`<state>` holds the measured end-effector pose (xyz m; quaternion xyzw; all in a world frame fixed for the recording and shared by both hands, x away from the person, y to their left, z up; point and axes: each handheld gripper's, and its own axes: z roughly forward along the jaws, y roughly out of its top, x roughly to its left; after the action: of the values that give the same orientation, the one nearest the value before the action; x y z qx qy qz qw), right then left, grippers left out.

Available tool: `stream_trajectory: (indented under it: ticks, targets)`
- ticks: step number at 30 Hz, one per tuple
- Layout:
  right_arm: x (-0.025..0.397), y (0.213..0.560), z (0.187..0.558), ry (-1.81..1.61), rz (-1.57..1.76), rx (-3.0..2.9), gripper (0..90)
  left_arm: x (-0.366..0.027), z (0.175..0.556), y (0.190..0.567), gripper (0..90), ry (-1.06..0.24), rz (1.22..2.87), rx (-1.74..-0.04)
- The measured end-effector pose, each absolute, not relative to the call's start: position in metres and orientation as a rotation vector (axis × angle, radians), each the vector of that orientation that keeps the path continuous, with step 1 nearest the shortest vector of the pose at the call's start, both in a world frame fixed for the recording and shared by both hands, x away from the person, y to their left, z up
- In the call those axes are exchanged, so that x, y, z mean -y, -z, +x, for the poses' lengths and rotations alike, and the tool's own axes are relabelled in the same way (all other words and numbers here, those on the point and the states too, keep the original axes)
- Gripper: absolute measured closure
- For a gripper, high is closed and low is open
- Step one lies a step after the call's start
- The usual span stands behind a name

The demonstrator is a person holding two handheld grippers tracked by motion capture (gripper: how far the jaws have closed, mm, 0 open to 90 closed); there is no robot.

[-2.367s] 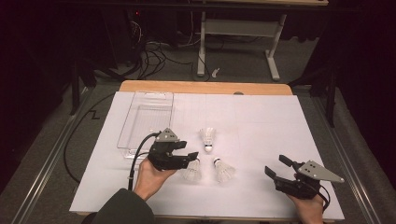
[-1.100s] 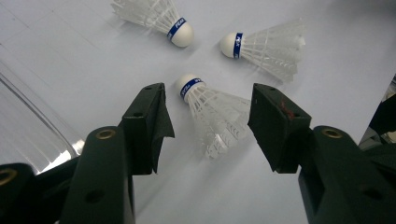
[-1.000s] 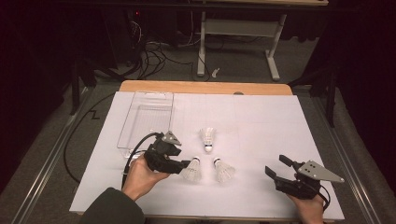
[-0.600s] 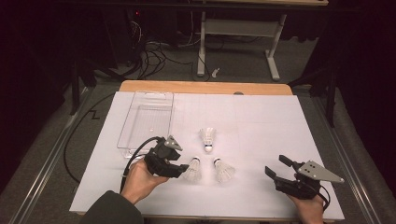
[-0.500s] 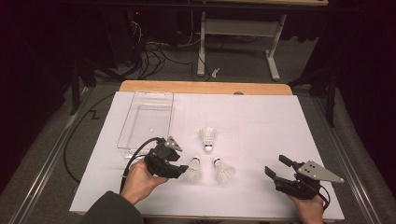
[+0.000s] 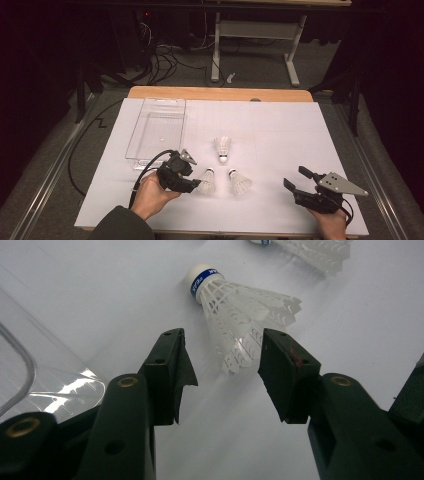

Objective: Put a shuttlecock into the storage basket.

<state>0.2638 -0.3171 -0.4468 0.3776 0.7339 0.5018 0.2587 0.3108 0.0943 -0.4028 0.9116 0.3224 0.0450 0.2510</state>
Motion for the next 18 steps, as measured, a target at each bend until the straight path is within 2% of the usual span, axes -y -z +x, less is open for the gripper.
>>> stream_trajectory:
  ticks: [18]
  targets:
    - [0.316, 0.447, 0.264, -1.360, 1.021, -1.994, 29.9, -0.088, 0.315, 0.416, 58.6, -0.091, 2.536, -0.901]
